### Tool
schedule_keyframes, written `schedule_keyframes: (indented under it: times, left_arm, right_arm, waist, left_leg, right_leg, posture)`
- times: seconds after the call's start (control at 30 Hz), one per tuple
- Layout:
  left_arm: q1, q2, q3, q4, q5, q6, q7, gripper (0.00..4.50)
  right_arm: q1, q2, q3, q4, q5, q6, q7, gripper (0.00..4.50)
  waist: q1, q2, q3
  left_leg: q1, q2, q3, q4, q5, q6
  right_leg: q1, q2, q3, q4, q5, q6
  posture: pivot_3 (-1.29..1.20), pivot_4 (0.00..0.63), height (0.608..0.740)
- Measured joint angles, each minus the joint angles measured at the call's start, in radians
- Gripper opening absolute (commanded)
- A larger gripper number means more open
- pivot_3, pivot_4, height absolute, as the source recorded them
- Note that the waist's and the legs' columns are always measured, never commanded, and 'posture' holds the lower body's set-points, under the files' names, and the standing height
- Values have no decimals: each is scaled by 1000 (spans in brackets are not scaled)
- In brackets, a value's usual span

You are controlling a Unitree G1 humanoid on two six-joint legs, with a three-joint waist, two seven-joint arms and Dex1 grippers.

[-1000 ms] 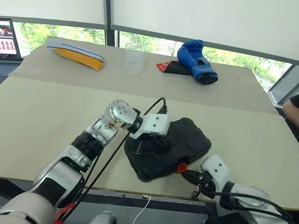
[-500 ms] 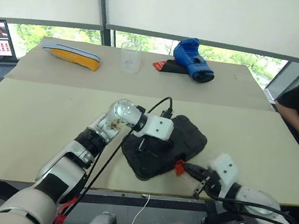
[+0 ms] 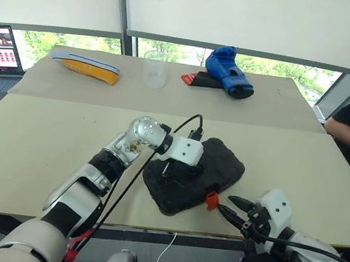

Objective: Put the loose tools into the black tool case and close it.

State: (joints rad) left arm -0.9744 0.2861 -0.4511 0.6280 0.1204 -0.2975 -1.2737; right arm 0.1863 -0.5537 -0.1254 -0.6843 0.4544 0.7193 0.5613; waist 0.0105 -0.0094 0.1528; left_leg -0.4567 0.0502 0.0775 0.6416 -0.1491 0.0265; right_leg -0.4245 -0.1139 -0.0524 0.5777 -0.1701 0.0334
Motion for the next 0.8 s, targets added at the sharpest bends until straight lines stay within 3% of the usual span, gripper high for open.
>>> schedule_keyframes:
  times: [0.03, 0.27, 0.57, 0.8]
  left_arm:
    - [0, 0, 0, 0, 0, 0, 1, 0]
    - [-3, 0, 0, 8, 0, -6, 3, 0]
    - [-7, 1, 0, 15, 0, -9, 3, 0]
    - [-9, -1, 0, 23, 0, -24, 5, 0]
  right_arm:
    - [-5, 20, 9, 0, 3, 17, -16, 3883]
    - [-24, 66, 82, 34, -8, 58, -81, 3883]
    - [-26, 55, 88, 45, -21, 44, -84, 1224]
    - [-13, 29, 82, 16, -20, 44, -81, 1224]
  waist:
    - [-1, 0, 0]
    - [-2, 0, 0]
    - [-3, 0, 0]
    - [-3, 0, 0]
  left_leg:
    - [0, 0, 0, 0, 0, 0]
    - [0, 0, 0, 0, 0, 0]
    - [-2, 0, 0, 0, 0, 0]
    - [-3, 0, 0, 0, 0, 0]
  right_leg:
    - [0, 0, 0, 0, 0, 0]
    - [-1, 0, 0, -1, 0, 0]
    - [-1, 0, 0, -1, 0, 0]
    - [-1, 0, 0, -2, 0, 0]
  posture:
    - [0, 150, 740]
    - [0, 150, 740]
    - [0, 150, 740]
    - [0, 150, 740]
